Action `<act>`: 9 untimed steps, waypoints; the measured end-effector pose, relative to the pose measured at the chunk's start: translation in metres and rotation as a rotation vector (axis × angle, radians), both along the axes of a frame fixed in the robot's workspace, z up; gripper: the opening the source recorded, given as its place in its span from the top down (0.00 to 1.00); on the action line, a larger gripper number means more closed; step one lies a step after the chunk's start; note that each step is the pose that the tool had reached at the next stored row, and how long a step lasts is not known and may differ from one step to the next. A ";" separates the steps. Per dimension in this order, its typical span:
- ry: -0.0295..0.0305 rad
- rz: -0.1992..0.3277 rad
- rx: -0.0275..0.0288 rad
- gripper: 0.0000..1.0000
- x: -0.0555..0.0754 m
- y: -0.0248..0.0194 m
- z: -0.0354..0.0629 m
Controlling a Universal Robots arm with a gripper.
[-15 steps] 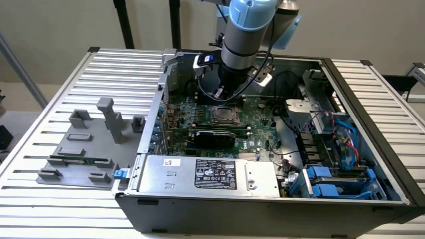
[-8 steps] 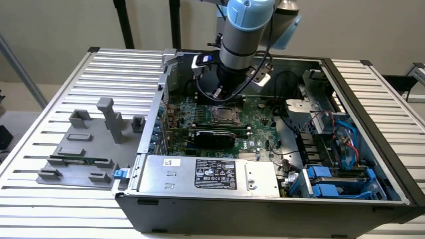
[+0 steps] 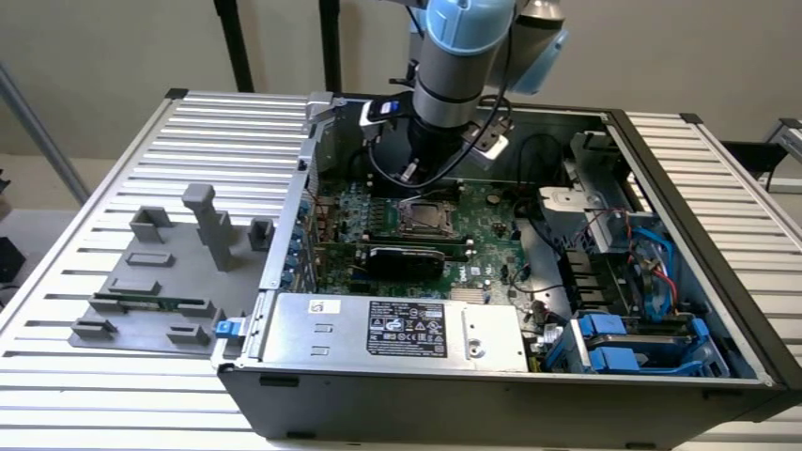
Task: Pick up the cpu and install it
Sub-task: 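Install the first cpu locking lever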
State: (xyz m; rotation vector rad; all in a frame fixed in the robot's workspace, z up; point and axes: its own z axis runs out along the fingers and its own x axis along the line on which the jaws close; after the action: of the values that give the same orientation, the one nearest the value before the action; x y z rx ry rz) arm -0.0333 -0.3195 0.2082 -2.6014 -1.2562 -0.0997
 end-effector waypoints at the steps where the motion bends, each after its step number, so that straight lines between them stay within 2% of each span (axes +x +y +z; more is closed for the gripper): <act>1: 0.0000 0.000 0.0001 0.89 -0.001 -0.0005 0.0012; 6: 0.0000 0.000 -0.0001 0.89 -0.003 -0.0031 0.0066; 9: 0.0001 0.000 -0.0001 0.89 -0.003 -0.0032 0.0068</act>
State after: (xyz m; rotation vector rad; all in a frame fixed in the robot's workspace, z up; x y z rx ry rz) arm -0.0366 -0.3226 0.2150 -2.6015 -1.2561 -0.0996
